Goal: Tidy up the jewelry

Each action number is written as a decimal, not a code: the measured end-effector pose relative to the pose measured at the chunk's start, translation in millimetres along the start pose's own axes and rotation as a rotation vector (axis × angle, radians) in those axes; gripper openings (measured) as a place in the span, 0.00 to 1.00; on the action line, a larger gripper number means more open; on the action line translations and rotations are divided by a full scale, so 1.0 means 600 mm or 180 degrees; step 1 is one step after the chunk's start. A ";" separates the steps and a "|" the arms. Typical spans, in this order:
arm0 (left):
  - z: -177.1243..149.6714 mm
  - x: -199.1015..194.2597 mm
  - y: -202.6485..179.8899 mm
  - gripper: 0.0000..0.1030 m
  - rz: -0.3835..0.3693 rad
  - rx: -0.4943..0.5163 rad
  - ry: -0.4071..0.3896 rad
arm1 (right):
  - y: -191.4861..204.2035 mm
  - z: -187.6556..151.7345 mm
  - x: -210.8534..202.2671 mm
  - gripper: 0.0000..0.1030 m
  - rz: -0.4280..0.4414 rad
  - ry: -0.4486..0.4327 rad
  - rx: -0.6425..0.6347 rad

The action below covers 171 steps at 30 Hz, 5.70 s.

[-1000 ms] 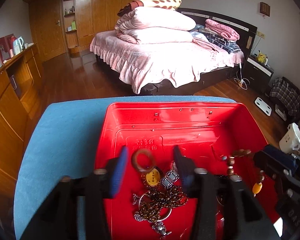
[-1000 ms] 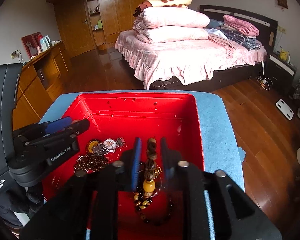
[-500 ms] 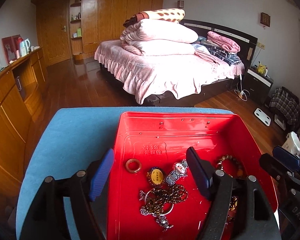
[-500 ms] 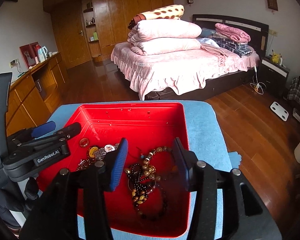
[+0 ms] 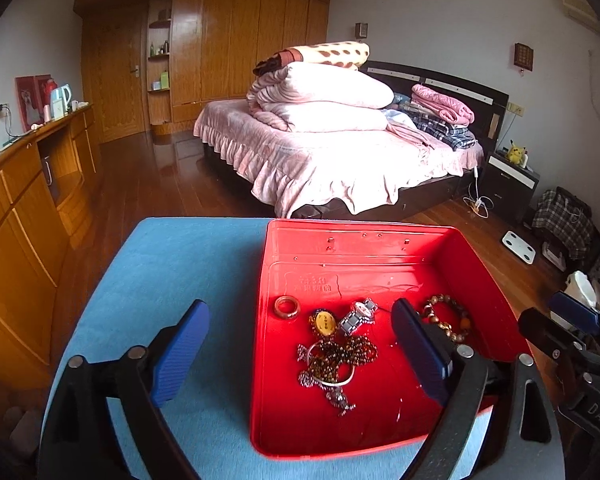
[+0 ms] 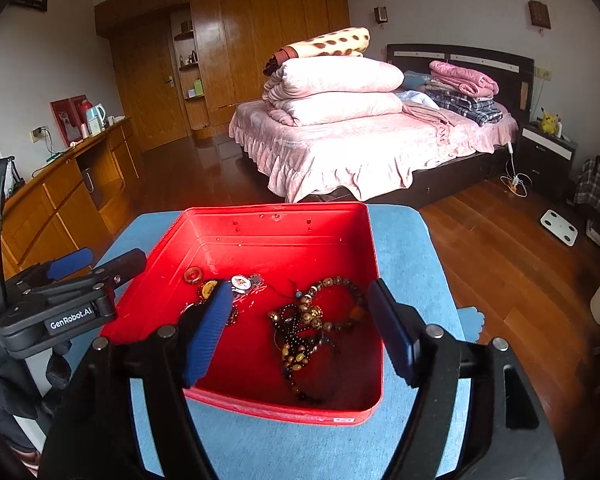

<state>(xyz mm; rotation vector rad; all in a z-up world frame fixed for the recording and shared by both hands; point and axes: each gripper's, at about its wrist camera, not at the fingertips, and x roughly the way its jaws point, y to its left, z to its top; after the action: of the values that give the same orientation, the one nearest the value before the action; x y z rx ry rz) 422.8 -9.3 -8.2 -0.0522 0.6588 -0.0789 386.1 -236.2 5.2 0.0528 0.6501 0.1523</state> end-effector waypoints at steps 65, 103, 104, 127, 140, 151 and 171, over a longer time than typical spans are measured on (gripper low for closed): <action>-0.160 -0.305 0.002 0.94 0.0036 0.0219 -0.0888 | 0.053 -0.146 -0.267 0.95 0.0112 -0.0715 -0.0221; -0.160 -0.323 0.005 0.94 0.0047 0.0222 -0.0960 | 0.053 -0.146 -0.284 0.95 0.0126 -0.0780 -0.0240; -0.159 -0.323 0.005 0.94 0.0045 0.0222 -0.0955 | 0.053 -0.146 -0.284 0.95 0.0126 -0.0782 -0.0240; -0.160 -0.317 0.006 0.94 0.0050 0.0224 -0.0918 | 0.050 -0.146 -0.278 0.95 0.0111 -0.0770 -0.0254; -0.162 -0.315 0.007 0.94 0.0051 0.0226 -0.0909 | 0.046 -0.150 -0.273 0.95 0.0105 -0.0763 -0.0255; -0.162 -0.313 0.006 0.94 0.0042 0.0226 -0.0913 | 0.044 -0.151 -0.273 0.95 0.0100 -0.0764 -0.0259; -0.156 -0.320 0.009 0.94 0.0058 0.0215 -0.0958 | 0.042 -0.146 -0.284 0.95 0.0095 -0.0795 -0.0261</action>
<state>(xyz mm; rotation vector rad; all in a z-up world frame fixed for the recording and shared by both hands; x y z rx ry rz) 214.2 11.2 34.3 0.0071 0.3553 -0.0739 196.2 -238.3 39.8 0.0024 0.3936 0.1975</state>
